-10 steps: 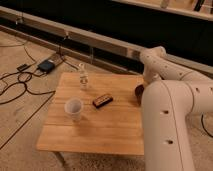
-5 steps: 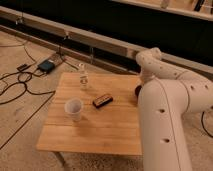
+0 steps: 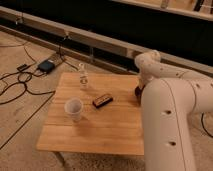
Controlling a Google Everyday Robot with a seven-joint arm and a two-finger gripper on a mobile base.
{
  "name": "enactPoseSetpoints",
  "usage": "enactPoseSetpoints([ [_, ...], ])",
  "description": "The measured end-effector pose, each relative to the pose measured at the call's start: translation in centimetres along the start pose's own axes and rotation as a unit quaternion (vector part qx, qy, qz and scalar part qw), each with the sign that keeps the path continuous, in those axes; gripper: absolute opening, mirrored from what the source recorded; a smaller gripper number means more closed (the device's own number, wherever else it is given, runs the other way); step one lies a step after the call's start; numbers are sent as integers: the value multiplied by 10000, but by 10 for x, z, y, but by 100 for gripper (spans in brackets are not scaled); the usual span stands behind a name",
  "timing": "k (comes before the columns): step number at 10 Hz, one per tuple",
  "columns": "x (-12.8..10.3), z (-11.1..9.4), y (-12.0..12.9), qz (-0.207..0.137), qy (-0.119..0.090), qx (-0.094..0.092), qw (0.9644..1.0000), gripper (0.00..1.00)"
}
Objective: Place the pepper in the ceramic bowl
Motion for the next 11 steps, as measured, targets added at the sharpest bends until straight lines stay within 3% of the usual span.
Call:
enactPoseSetpoints([
  [4, 6, -5, -6, 26, -95, -33, 9999, 80],
  [7, 6, -25, 0, -63, -156, -104, 9998, 80],
  [9, 15, -45, 8, -248, -40, -178, 9995, 80],
  [11, 34, -70, 23, -523, 278, -432, 9973, 80],
])
